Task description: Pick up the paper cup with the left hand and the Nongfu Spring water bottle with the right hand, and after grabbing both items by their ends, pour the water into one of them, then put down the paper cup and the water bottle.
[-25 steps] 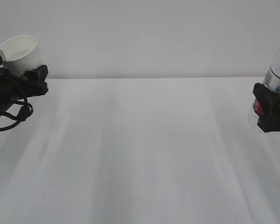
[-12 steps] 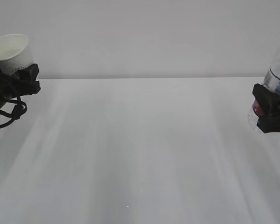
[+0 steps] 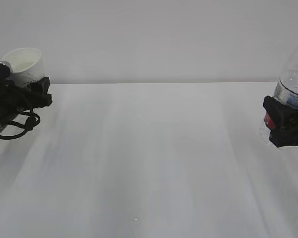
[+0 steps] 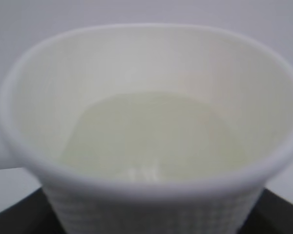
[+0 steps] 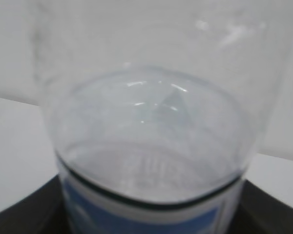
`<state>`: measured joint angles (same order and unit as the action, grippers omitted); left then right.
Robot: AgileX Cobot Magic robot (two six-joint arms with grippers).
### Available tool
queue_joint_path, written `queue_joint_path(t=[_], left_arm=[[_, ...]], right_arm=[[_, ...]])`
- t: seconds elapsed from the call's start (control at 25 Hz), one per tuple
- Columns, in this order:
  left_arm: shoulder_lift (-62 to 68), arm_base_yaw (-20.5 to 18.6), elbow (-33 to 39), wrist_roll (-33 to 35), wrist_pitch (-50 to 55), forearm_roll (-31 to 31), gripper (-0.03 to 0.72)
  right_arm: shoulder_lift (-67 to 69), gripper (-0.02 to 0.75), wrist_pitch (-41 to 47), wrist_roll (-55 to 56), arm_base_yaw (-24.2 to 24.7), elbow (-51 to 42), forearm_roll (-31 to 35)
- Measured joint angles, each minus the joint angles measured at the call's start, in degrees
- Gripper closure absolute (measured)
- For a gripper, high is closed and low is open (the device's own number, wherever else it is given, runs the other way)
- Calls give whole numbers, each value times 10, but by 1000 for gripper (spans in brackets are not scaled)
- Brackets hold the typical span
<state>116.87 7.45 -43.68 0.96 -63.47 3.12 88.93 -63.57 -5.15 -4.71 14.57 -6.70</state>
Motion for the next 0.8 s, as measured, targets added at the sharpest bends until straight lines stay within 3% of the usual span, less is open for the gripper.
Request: queue_joint_path(t=[0.8], left_arm=[[107, 0, -57, -25, 0, 25, 161]], right_arm=[[0, 259, 0, 0, 0, 0, 0]])
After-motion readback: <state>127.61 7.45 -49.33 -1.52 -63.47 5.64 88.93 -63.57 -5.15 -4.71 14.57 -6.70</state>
